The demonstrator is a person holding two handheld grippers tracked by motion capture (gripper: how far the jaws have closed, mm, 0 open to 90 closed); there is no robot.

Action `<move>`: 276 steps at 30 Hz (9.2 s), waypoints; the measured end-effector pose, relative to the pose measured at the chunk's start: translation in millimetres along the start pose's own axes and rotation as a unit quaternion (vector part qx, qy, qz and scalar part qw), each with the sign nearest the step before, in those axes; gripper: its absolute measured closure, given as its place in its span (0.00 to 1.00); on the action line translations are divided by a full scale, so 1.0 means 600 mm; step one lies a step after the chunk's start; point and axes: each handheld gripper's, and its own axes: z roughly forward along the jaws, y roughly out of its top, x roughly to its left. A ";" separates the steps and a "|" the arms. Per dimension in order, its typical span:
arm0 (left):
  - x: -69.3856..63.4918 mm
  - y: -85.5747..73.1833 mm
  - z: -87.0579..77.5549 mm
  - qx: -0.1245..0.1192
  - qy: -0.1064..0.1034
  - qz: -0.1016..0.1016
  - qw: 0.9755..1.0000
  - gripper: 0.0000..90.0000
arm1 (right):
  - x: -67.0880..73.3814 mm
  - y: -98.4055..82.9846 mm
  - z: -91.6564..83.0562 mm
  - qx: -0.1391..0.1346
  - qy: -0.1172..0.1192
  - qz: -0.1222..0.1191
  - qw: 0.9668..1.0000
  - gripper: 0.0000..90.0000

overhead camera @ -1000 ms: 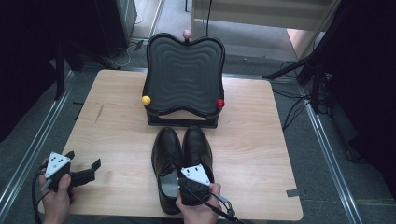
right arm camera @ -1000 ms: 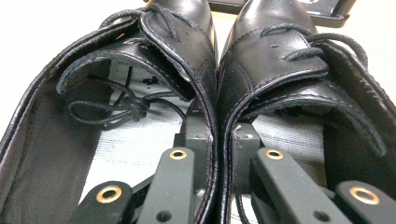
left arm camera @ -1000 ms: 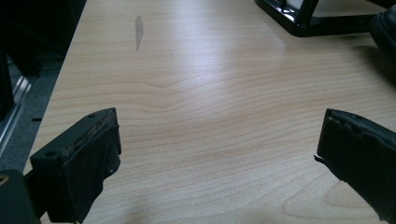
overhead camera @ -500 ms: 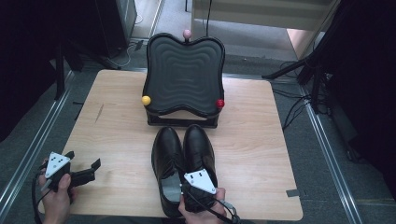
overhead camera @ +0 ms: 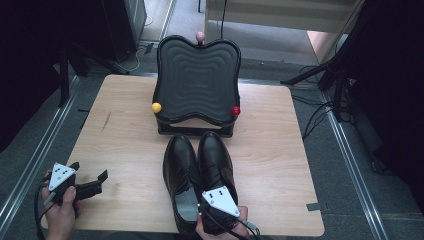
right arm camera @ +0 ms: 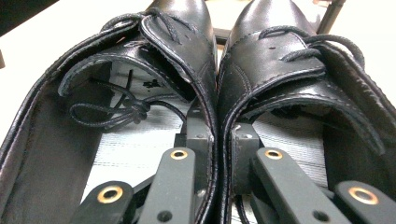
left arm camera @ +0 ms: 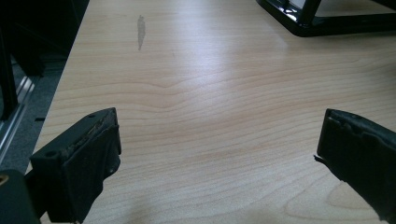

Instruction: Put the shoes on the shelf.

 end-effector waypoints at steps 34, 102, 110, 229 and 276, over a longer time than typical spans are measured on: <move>0.000 0.000 0.000 -0.001 -0.002 -0.001 1.000 0.01 | 0.019 0.092 -0.016 -0.078 -0.002 -0.017 0.997 0.93; 0.011 0.000 -0.004 -0.014 -0.017 -0.025 0.999 0.01 | -0.008 0.328 0.237 -0.163 -0.091 0.010 0.982 0.93; 0.012 -0.001 -0.005 -0.014 -0.019 -0.027 0.999 0.01 | -0.006 0.341 0.259 -0.165 -0.093 0.028 0.981 0.93; 0.008 -0.001 -0.004 -0.010 -0.016 -0.010 1.000 0.01 | -0.073 0.345 0.250 -0.223 -0.082 0.088 0.968 0.96; 0.004 -0.001 -0.002 -0.008 -0.010 -0.004 1.000 0.01 | -0.116 0.274 0.169 -0.198 -0.018 0.031 0.980 0.16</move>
